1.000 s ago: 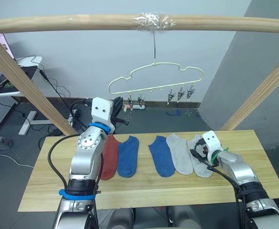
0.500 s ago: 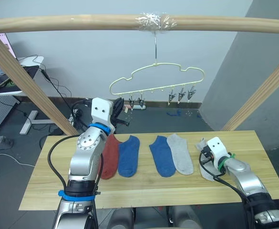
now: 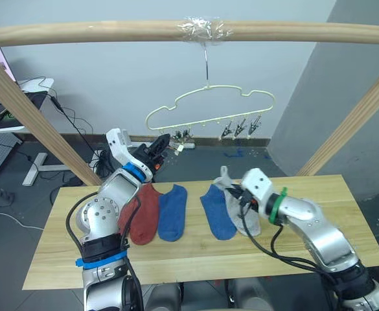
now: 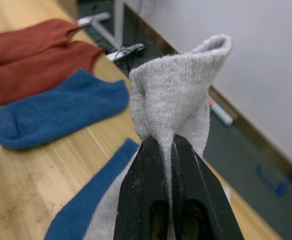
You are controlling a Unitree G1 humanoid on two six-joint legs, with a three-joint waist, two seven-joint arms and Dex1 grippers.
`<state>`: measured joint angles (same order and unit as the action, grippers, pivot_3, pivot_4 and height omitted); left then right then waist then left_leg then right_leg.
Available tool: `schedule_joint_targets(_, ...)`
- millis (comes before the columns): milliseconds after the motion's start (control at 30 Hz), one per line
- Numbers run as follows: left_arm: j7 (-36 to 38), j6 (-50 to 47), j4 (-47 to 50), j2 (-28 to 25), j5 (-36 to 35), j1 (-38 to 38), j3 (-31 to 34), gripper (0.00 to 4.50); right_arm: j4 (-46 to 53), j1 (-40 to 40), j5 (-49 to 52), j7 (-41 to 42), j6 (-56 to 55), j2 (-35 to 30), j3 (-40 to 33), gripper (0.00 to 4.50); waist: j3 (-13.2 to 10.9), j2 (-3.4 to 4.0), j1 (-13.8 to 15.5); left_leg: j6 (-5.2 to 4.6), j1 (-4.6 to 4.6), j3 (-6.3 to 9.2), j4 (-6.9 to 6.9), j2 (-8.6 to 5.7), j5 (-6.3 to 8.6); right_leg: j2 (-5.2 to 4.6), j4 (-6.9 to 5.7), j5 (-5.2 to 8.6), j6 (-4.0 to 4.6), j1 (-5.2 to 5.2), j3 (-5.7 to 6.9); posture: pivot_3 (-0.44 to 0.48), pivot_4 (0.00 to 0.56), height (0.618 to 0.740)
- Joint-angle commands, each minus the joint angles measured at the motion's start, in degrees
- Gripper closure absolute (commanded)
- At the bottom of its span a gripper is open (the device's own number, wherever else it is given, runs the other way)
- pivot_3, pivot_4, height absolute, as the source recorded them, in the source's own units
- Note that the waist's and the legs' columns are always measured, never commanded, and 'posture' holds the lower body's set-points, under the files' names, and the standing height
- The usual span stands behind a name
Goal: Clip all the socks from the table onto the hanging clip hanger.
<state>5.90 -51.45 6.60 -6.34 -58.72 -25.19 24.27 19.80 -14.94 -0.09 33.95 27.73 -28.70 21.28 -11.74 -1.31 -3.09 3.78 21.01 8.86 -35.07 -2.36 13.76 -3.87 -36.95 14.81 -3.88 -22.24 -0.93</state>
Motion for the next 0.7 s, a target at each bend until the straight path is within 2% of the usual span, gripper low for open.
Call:
schedule_joint_targets(33,-2.7,-3.3,1.6,-0.6,-4.0,0.9,0.1,4.50,-1.0,-3.2,-6.1,0.9,-6.3,-1.2,3.7,4.49,0.0,-0.01,0.1,0.08,0.00,0.00,0.00,-0.02,-0.04,-0.02,0.01,0.00,0.00,0.00,0.00,-0.072,0.164,0.740)
schedule_joint_targets(367,-3.8,-4.4,3.2,-2.1,-7.0,2.6,-1.7,4.50,-8.9,-11.5,-17.7,1.6,-19.6,-2.1,7.6,4.49,0.0,-0.02,0.1,0.31,-0.01,-0.02,0.00,0.02,-0.16,0.00,-0.02,-0.01,0.01,-0.02,-0.01,-0.060,0.160,0.740)
schedule_joint_targets(700,-5.5,-3.9,2.6,-2.4,-10.3,1.9,-1.4,4.50,-13.5,-15.3,-22.2,1.6,-26.1,1.6,8.0,4.49,0.0,-0.02,0.2,0.33,-0.01,-0.02,0.00,0.02,-0.17,0.00,-0.02,-0.01,0.02,-0.03,-0.03,-0.054,0.164,0.740)
